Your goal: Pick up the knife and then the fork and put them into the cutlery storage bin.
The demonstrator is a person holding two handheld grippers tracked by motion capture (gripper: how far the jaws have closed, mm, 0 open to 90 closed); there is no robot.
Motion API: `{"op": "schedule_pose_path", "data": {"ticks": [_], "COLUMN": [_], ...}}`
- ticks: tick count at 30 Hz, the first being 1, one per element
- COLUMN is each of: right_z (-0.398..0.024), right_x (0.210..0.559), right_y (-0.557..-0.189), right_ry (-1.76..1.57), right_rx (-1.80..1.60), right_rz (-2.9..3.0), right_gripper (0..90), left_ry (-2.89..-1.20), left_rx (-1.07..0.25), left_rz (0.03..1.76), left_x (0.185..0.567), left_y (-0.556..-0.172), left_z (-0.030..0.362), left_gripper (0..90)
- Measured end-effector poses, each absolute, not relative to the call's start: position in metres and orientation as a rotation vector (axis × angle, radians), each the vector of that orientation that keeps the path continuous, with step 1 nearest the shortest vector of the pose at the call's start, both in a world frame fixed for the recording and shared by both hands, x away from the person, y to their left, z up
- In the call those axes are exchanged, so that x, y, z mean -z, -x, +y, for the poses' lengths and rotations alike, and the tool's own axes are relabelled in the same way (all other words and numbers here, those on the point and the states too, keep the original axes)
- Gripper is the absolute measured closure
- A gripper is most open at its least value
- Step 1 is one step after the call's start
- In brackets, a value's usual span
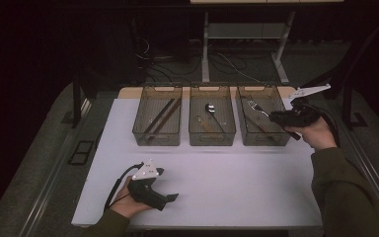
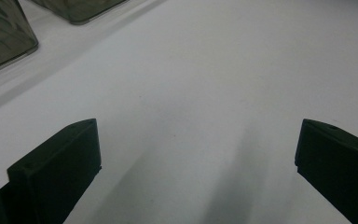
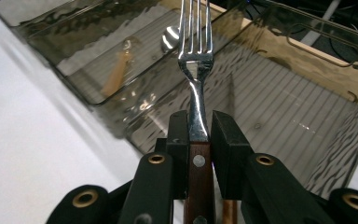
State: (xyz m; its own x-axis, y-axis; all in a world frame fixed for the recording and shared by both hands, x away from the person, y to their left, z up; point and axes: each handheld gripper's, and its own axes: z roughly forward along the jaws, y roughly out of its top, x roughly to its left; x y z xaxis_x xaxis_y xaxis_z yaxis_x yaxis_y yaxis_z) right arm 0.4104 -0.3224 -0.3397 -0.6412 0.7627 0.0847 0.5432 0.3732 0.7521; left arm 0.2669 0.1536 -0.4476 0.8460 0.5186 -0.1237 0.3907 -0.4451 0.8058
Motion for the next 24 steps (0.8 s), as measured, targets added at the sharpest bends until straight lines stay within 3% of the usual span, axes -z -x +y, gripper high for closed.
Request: {"op": "schedule_pose_path", "data": {"ticks": [24], "right_z": [-0.319], "right_x": [0.364], "right_y": [-0.477], "right_ry": [-1.278], "right_rx": [-0.991], "right_rz": [2.353], "right_gripper": [77.4], "left_ry": [-2.079], "left_rx": [-0.168], "left_rz": [0.67], "left_x": [0.447], "left_y": [-0.267], "left_z": [0.156], "left_gripper": [0.0]}}
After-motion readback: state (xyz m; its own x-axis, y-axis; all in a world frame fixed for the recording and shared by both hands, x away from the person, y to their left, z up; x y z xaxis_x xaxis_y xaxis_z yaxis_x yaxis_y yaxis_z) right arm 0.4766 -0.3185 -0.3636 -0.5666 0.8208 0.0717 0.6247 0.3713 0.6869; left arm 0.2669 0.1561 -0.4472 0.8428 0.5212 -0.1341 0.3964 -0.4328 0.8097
